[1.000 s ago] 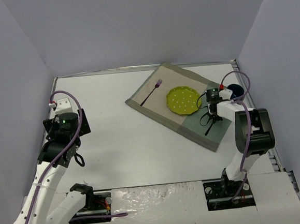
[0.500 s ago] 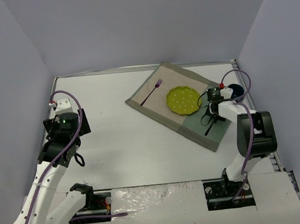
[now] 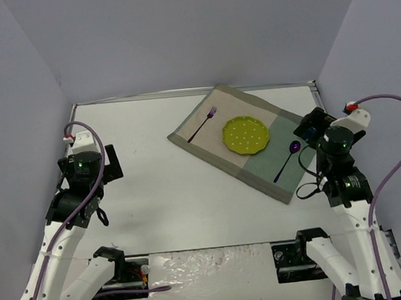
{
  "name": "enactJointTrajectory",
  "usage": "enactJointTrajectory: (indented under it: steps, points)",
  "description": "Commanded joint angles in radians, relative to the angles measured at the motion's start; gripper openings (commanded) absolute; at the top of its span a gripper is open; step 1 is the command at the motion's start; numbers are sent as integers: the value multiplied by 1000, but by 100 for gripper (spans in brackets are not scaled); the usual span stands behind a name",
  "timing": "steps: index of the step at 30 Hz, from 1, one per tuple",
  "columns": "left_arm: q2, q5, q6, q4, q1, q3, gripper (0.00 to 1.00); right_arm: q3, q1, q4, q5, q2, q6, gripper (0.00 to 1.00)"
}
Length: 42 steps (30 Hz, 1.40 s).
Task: Set the dinner table for one person
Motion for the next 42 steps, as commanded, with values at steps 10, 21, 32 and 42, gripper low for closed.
enactJointTrajectory:
  steps: [10,21,32,42]
  points:
    - [-210,8,49,-9,10,64,97,96,77,-87,75,-241,-178,100]
    - [-277,-88,58,46,10,-32,97,-39,112,-46,134,-498,-279,100]
    - [-278,-70,31,89,10,-110,97,-143,123,-25,158,-586,-255,100]
    - [-247,-74,35,92,10,-111,97,-166,121,-10,129,-605,-258,100]
